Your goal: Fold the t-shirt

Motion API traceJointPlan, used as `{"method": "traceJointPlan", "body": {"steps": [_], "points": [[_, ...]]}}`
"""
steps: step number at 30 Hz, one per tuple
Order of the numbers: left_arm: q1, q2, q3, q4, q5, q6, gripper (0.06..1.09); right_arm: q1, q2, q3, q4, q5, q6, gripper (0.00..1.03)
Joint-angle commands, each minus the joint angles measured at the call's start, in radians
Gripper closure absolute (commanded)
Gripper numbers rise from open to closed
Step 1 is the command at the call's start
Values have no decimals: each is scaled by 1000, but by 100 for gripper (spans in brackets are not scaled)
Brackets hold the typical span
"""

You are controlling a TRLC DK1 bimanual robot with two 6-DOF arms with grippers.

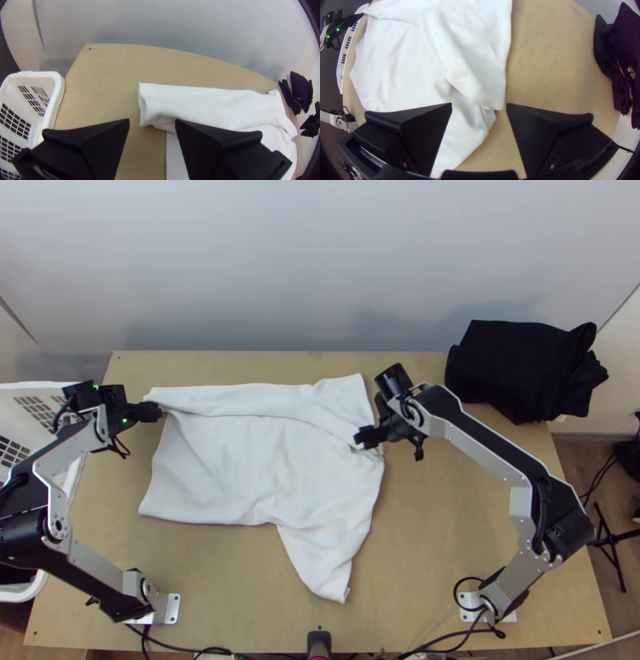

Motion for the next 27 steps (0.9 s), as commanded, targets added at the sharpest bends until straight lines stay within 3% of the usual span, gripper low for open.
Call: {"method": "traceJointPlan", "body": {"steps": [1,4,10,16,24,27], "points": [[53,-19,84,-262,90,-22,16,33,-57,-83,37,-31,-27,3],[87,-87,70,-343,119,0,16,45,-132,-100,28,-45,-13,3],[151,-277,-21,-552,242,101,16,86,-310,-213,-10,-169,27,3],[139,-441,-171,-667,248,307,16,157,-397,-362,-46,-245,35,4],[202,-358,-97,-1024,228,712,16,273,-402,-426,-112,-316,-22,4],[223,-303,-28,-1153,214,804,16,319,-399,-437,-119,-331,-36,4]]}}
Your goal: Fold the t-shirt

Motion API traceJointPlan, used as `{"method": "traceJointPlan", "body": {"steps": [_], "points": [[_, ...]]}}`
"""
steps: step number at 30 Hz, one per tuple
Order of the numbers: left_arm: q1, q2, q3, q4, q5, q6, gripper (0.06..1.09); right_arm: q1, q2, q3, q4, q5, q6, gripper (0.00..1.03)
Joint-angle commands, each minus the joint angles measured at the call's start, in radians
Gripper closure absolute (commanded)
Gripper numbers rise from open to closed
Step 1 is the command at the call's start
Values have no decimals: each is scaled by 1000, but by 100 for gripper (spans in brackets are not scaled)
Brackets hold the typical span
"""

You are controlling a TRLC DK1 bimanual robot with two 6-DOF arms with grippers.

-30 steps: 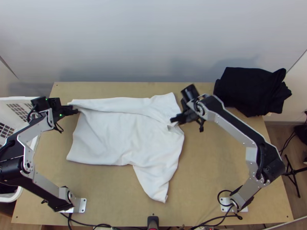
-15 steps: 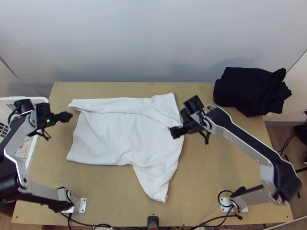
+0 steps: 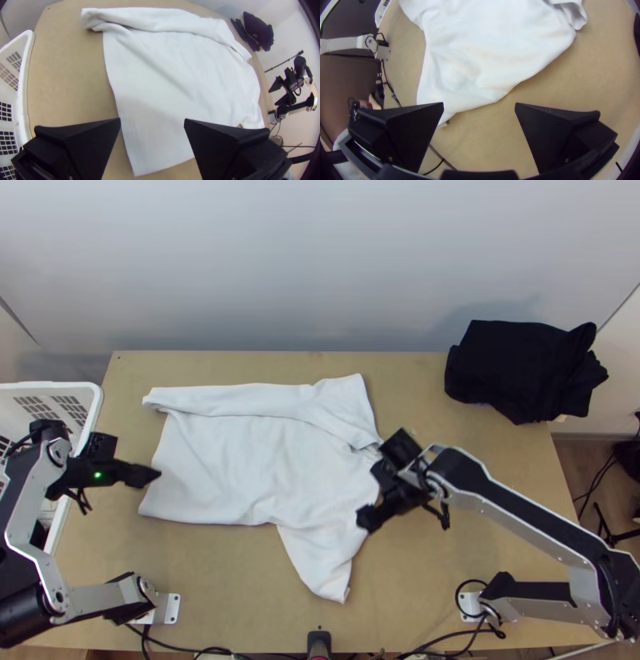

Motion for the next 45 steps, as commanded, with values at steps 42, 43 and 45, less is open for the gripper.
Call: {"method": "traceJointPlan", "body": {"steps": [42,43,45], "points": [[106,225,29,-217,-11,331,16,428,270,-36,131,-249,50,7],[103,225,27,-217,-8,328,16,428,271,-39,131,-248,50,10],[98,225,26,-217,-5,323,16,427,273,-42,135,-246,50,15]]}}
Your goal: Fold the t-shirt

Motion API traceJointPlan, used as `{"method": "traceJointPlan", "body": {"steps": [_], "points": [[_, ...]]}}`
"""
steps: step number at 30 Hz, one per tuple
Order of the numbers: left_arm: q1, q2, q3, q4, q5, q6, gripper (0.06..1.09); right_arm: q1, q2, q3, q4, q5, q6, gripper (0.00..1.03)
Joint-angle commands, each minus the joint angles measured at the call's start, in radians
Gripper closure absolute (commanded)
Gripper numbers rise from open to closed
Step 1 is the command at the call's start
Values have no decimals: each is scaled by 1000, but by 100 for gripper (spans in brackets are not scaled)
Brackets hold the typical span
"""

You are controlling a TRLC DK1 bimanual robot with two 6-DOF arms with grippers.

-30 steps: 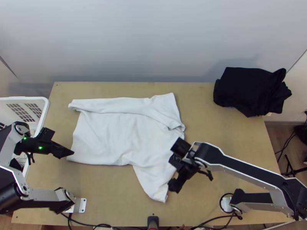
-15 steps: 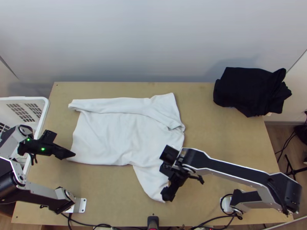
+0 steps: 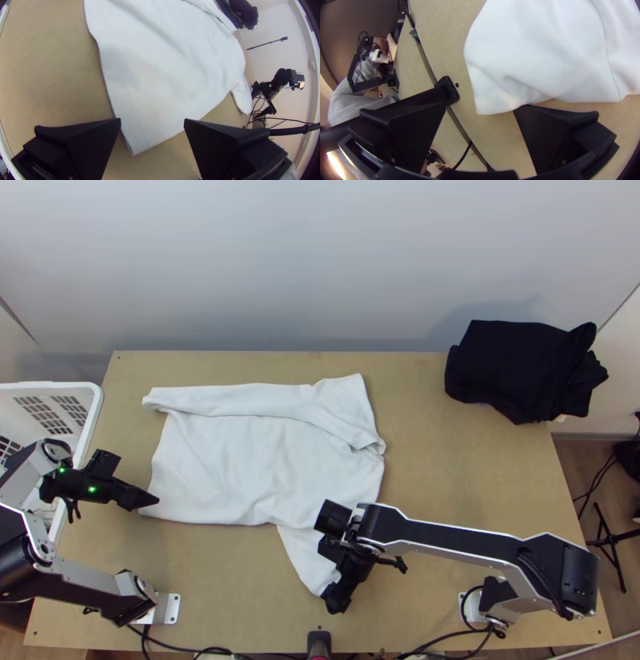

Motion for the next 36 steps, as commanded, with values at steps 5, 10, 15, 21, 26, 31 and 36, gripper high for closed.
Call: {"method": "traceJointPlan", "body": {"steps": [5,10,15,21,26,31,36], "points": [[-11,0,-6,7,14,-13,16,-1,36,19,42,21,21,49],[-5,0,-17,13,14,-15,17,-18,41,12,99,35,15,100],[1,-6,-36,19,14,-26,17,-35,35,18,97,35,17,100],[3,-20,-41,1,15,-26,17,-45,19,15,97,38,20,100],[21,-18,-27,-17,14,-10,17,-48,9,15,97,44,21,100],[53,-40,7,-36,11,5,17,-51,2,15,91,44,23,100],[62,-41,-23,-65,-14,63,17,-62,2,26,88,44,23,100]]}}
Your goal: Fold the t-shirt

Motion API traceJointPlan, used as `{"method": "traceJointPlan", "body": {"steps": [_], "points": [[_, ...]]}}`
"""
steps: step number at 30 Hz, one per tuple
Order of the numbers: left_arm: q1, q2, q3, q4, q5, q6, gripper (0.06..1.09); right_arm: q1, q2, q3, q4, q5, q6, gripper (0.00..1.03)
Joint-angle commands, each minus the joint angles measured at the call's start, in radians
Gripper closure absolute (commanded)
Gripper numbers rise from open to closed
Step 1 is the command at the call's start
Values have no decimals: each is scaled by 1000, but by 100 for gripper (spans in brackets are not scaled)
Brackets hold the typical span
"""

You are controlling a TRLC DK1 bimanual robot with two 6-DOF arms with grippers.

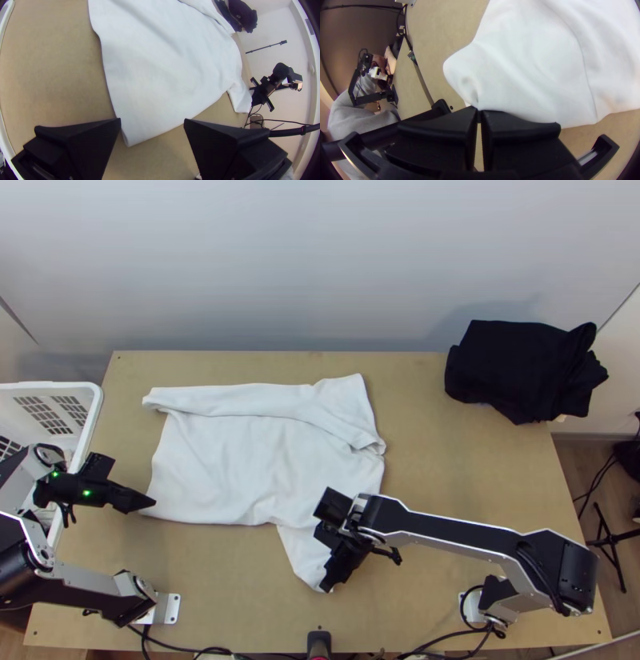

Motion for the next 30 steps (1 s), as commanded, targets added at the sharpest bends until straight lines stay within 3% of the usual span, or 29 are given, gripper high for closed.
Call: {"method": "traceJointPlan", "body": {"steps": [1,7,27,30], "points": [[18,-6,-17,-23,-28,51,16,-8,-4,14,-7,0,0,100],[-30,8,-76,-9,-74,52,17,-13,-6,33,-26,0,0,100],[-4,33,-4,12,-84,29,17,-28,-15,62,-59,0,-3,100],[-24,43,-45,58,-133,23,17,-30,-15,65,-61,0,-3,100]]}}
